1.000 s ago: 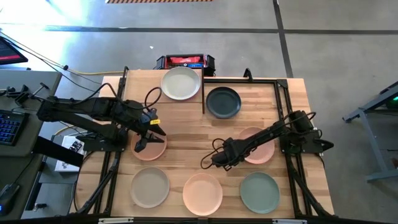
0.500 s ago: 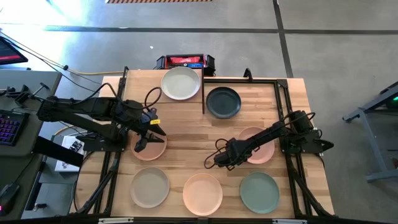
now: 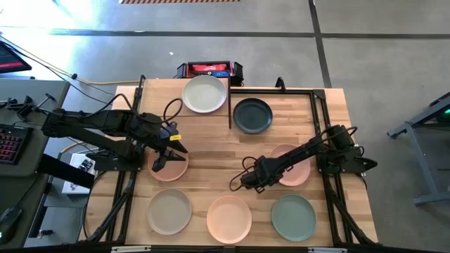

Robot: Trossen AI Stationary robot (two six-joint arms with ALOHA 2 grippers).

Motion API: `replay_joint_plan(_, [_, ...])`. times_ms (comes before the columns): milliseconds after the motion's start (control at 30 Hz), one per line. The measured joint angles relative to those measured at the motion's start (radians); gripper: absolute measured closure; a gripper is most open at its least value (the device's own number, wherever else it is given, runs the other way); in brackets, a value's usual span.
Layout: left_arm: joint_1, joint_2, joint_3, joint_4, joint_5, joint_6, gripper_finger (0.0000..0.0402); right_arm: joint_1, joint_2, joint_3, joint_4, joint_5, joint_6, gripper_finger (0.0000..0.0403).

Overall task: Place and stack plates onto a shelf
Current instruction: Stack the top light orange plate on top of the gray plate on the shelf

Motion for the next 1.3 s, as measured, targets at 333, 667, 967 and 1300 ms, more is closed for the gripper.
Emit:
replay_joint_plan(333, [0.0, 0.0, 0.0, 0.016, -0.02, -0.001, 0.0266, 0.006, 0.0, 0.248, -0.2, 0.155, -0.019, 0.0402])
replay_joint_plan(667, [0.0, 0.0, 0.0, 0.015, -0.021, -0.001, 0.0266, -0.003, 0.0, 0.51, -0.318, 0.387, -0.123, 0.0403])
replay_joint_plan(967, [0.0, 0.0, 0.0, 0.014, -0.021, 0.0, 0.0266, -0.075, 0.0, 0.658, -0.319, 0.563, -0.299, 0.0403])
replay_joint_plan(1300, [0.0, 0.0, 0.0, 0.014, -0.021, 0.0, 0.0266, -0.203, 0.0, 0.743, -0.306, 0.647, -0.552, 0.0403])
